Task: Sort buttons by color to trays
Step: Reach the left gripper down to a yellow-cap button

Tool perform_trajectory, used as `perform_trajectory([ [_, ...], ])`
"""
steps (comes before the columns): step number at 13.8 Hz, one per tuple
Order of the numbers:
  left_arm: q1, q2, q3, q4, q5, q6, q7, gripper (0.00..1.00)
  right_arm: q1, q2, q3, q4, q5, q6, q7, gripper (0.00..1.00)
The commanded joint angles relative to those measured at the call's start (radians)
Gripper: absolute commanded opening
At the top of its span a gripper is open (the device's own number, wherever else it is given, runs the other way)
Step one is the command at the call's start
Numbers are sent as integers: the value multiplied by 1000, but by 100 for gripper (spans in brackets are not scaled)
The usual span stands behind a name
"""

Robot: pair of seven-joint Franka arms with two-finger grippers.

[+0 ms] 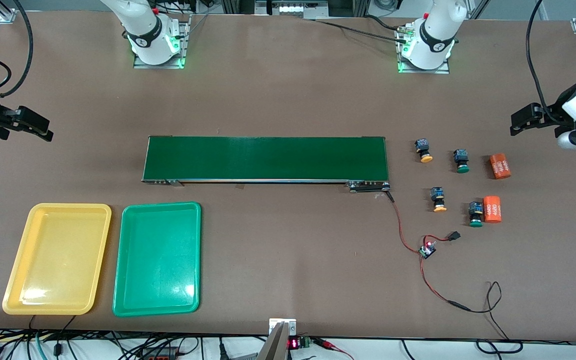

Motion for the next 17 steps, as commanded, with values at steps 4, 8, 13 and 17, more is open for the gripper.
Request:
perform_trajectory([
  [4, -4, 22, -1, 39, -11, -22, -9, 100, -6, 0, 4, 12, 3, -6, -15, 100],
  [8, -4, 28, -1, 39, -12, -22, -12, 100, -6, 0, 3, 12, 3, -7, -15, 100],
  [13, -2, 83, 0, 36, -11, -88, 2, 100, -5, 0, 4, 13, 3, -3, -11, 100],
  [17, 7, 162, 0, 24, -4, -111, -3, 100, -6, 0, 4, 13, 3, -1, -8, 100],
])
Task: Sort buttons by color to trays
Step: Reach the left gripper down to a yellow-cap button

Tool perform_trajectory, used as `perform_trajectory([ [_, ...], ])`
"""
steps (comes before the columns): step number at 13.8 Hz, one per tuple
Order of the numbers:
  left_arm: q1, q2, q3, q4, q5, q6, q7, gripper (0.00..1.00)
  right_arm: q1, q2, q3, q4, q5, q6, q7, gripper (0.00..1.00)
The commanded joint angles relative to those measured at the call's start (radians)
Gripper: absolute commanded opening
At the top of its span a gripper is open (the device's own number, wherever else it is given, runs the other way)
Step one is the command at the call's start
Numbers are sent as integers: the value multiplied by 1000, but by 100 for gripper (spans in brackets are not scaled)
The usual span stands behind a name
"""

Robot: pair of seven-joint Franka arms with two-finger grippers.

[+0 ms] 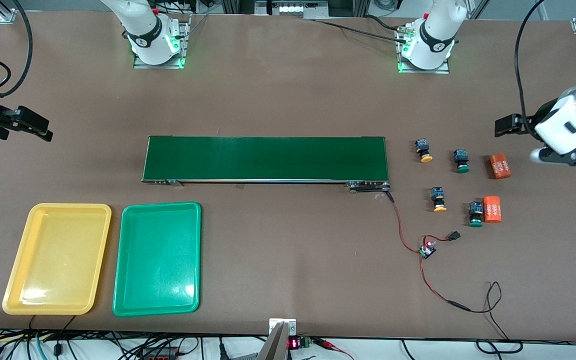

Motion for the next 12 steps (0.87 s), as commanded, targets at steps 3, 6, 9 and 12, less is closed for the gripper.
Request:
perform_trajectory([
  [3, 2, 105, 0, -44, -15, 141, -6, 100, -5, 0, 4, 13, 3, 0, -7, 100],
  [6, -9, 108, -6, -243, -21, 436, -67, 100, -5, 0, 4, 13, 3, 0, -6, 100],
  [9, -7, 157, -22, -413, -21, 775, -88, 100, -3, 0, 4, 13, 3, 0, -6, 100],
  [12, -6, 244, -25, -475, -21, 1027, -88, 100, -2, 1, 4, 13, 5, -1, -12, 100],
])
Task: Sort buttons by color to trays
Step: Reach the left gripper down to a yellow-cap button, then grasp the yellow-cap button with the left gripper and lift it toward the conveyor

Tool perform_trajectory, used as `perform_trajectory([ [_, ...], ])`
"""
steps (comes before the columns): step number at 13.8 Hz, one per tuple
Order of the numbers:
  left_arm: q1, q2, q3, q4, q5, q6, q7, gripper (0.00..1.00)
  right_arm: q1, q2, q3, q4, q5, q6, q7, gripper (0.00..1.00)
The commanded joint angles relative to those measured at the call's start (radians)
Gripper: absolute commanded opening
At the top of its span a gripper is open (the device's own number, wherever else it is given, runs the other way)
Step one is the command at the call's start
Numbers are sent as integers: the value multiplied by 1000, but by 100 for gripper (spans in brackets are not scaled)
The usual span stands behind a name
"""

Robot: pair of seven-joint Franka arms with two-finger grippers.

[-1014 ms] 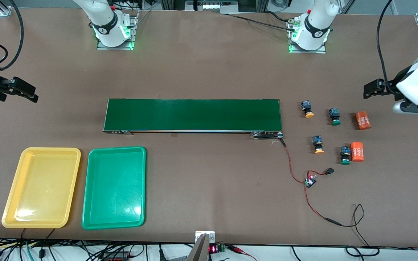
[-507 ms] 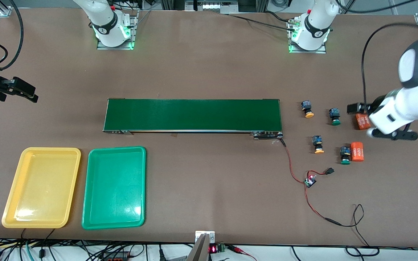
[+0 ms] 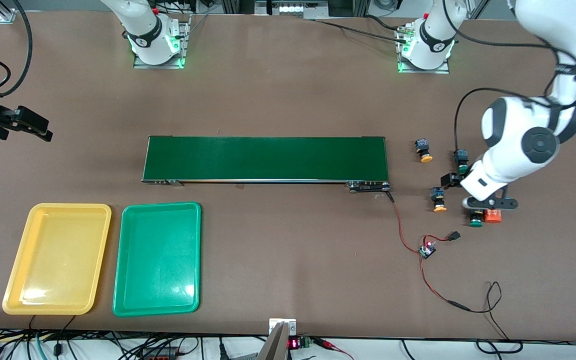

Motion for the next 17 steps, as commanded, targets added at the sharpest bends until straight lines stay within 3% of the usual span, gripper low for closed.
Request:
perform_trajectory([
  [1, -2, 72, -4, -25, -20, 164, -3, 100, -4, 1, 3, 10, 3, -4, -16, 100],
  [5, 9, 162, -47, -48, -22, 321, -38, 100, -1, 7, 9, 12, 5, 0, -17, 100],
  [7, 11, 163, -47, -57, -22, 320, -38, 73, -2, 7, 10, 12, 6, -1, -17, 100],
  [9, 15, 158, -45, -65, -22, 305, -34, 34, -8, 7, 10, 12, 3, -1, -15, 100],
  [11, 26, 149, -47, -58, -20, 279, -31, 18, -8, 7, 10, 12, 3, -1, -17, 100],
  [12, 26, 129, -47, -52, -22, 248, -29, 13, -5, 7, 10, 12, 2, -1, -17, 100],
  [14, 21, 82, -48, -23, -20, 167, -23, 13, -4, 7, 10, 12, 3, -1, -13, 100],
  [17, 15, 12, -88, 79, -20, -153, -32, 13, -10, 21, 8, 12, 6, -3, -20, 100],
])
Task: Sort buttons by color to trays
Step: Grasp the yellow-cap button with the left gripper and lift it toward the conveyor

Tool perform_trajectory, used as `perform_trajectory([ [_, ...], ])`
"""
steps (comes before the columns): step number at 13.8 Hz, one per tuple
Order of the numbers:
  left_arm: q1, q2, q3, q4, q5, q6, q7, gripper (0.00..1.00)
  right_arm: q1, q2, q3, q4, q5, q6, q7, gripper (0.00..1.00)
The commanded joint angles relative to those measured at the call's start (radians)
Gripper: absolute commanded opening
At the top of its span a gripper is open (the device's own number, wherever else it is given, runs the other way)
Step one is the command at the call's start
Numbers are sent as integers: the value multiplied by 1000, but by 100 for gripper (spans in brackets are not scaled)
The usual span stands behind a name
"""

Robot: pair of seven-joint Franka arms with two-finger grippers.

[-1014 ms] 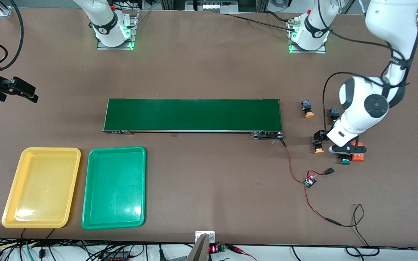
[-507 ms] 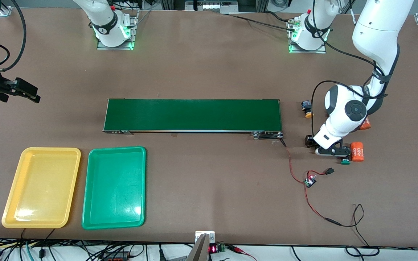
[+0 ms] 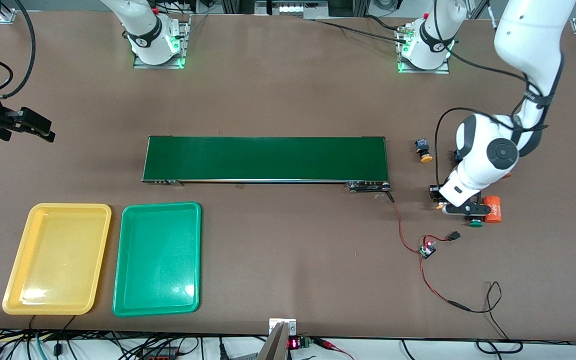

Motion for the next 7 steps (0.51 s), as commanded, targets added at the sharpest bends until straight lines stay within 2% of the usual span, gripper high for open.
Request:
perform_trajectory([
  [1, -1, -82, -61, 80, -20, -285, 14, 13, -10, 15, 3, 12, 6, -10, -14, 100],
  [3, -4, -75, -168, 187, -15, -504, 15, 13, -10, 41, 3, 10, 8, -13, -18, 100],
  [4, -6, -61, -196, 235, -21, -571, 0, 13, -10, 52, 3, 9, 9, -22, -17, 100],
  [5, -6, -58, -210, 257, -32, -597, -44, 13, -10, 60, 3, 9, 9, -45, -17, 100],
  [7, -30, -42, -283, 256, -78, -587, -194, 13, -13, 81, 2, 9, 9, -87, -17, 100],
])
